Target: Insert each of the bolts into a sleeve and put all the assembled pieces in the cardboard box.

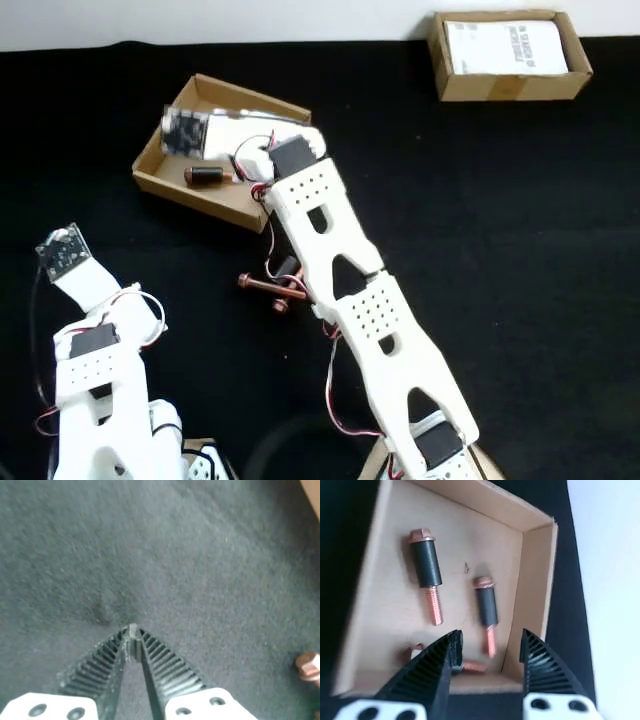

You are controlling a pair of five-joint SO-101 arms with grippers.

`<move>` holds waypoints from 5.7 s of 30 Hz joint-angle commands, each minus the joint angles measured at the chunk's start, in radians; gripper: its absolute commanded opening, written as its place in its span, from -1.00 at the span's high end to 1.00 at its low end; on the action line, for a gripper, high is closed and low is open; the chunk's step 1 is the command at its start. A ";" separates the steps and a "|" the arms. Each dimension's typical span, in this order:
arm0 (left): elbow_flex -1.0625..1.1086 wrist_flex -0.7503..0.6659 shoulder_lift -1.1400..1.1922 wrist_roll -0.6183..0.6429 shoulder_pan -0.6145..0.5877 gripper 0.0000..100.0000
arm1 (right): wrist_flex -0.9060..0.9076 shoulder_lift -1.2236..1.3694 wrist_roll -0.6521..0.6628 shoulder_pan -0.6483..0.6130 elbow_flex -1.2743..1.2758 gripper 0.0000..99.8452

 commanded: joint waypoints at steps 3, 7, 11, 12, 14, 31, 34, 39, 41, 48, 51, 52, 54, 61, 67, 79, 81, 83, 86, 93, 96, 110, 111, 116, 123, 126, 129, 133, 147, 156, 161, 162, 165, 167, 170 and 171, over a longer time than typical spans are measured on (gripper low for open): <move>-0.004 -0.018 -0.016 -0.006 0.022 0.98 | 0.338 -0.242 -0.371 -0.010 -0.114 0.69; -0.002 -0.018 -0.016 -0.006 0.022 0.98 | 0.335 -0.381 -0.669 0.028 -0.059 0.69; -0.002 -0.017 -0.016 -0.006 0.035 0.98 | 0.337 -0.547 -0.784 0.067 0.163 0.69; -0.002 -0.015 -0.016 -0.008 0.039 0.98 | 0.337 -0.598 -0.792 0.068 0.245 0.69; -0.002 -0.015 -0.016 -0.008 0.039 0.98 | 0.337 -0.722 -0.798 0.067 0.447 0.69; -0.002 -0.014 -0.016 -0.008 0.039 0.98 | -0.216 -1.199 -0.839 0.134 1.888 0.69; -0.002 -0.014 -0.018 -0.008 0.038 0.98 | -0.366 -1.199 -0.841 0.130 1.998 0.69; -0.002 -0.014 -0.018 -0.008 0.036 0.98 | -0.509 -1.199 -0.842 0.113 2.077 0.69; -0.002 -0.014 -0.018 -0.008 0.036 0.98 | -0.519 -1.198 -0.842 0.094 2.081 0.69; -0.002 -0.014 -0.018 -0.008 0.036 0.98 | -0.522 -1.194 -0.845 0.039 2.080 0.69; -0.002 -0.014 -0.018 -0.008 0.036 0.98 | -0.522 -1.158 -0.924 0.033 2.074 0.69; -0.001 -0.014 -0.018 -0.008 0.036 0.98 | -0.522 -1.138 -0.937 0.035 2.072 0.69; -0.001 -0.014 -0.019 -0.008 0.036 0.98 | -0.522 -1.099 -0.941 0.035 2.072 0.69; 0.010 -0.015 -0.024 -0.008 0.036 0.98 | -0.522 -1.066 -0.941 0.035 2.072 0.69; 0.012 -0.015 -0.025 -0.008 0.036 0.98 | -0.524 -1.056 -0.944 0.035 2.081 0.69; 0.012 -0.017 -0.025 -0.008 0.036 0.98 | -0.602 -0.934 -0.945 0.035 2.075 0.70; 0.012 -0.017 -0.025 -0.008 0.036 0.98 | -0.611 -0.932 -0.947 0.035 2.077 0.80; 0.012 -0.017 -0.025 -0.008 0.036 0.98 | -0.634 -0.932 -0.947 0.036 2.080 0.98; 0.012 -0.017 -0.025 -0.008 0.036 0.98 | -0.641 -0.932 -0.947 0.059 2.080 0.97; 0.013 -0.017 -0.025 -0.008 0.036 0.98 | -0.608 -0.966 -0.947 0.137 2.051 0.99; 0.013 -0.017 -0.025 -0.006 0.036 0.98 | -0.538 -1.055 -0.947 0.156 1.994 0.99; -0.754 0.756 0.074 0.133 0.317 0.98 | -0.323 -1.491 -0.948 0.171 2.077 0.99; -0.840 0.816 0.124 0.133 0.335 0.98 | -0.326 -1.512 -0.948 0.179 2.112 0.99; -1.156 1.057 0.487 0.218 0.406 0.98 | -0.452 -1.609 -0.948 0.260 2.299 0.99; -1.354 1.102 1.009 0.365 0.470 0.98 | -0.627 -1.710 -0.950 0.312 2.500 0.99; -1.405 1.102 1.135 0.374 0.524 0.86 | -0.664 -1.739 -1.017 0.312 2.554 0.99; -1.451 1.102 1.194 0.417 0.567 0.64 | -0.677 -1.761 -1.036 0.312 2.586 0.99; -1.520 1.102 1.201 0.428 0.619 0.54 | -0.679 -1.778 -1.036 0.317 2.615 0.99; -1.555 1.054 1.213 0.430 0.636 0.54 | -0.756 -1.779 -1.034 0.344 2.735 0.99; -1.558 1.014 1.251 0.430 0.633 0.54 | -0.756 -1.779 -1.033 0.344 2.732 0.99; -1.561 1.019 1.354 0.430 0.630 0.54 | -0.756 -1.779 -1.031 0.344 2.733 0.99; -1.561 1.016 1.369 0.430 0.630 0.54 | -0.756 -1.779 -1.031 0.344 2.733 0.99; -1.564 1.008 1.399 0.436 0.628 0.54 | -0.756 -1.779 -1.031 0.344 2.733 0.99; -1.564 0.990 1.408 0.460 0.618 0.54 | -0.756 -1.776 -1.031 0.344 2.733 0.99; -1.563 0.939 1.415 0.468 0.587 0.54 | -0.757 -1.770 -1.031 0.344 2.733 0.99; -1.563 0.924 1.415 0.468 0.575 0.54 | -0.757 -1.770 -1.031 0.344 2.733 0.99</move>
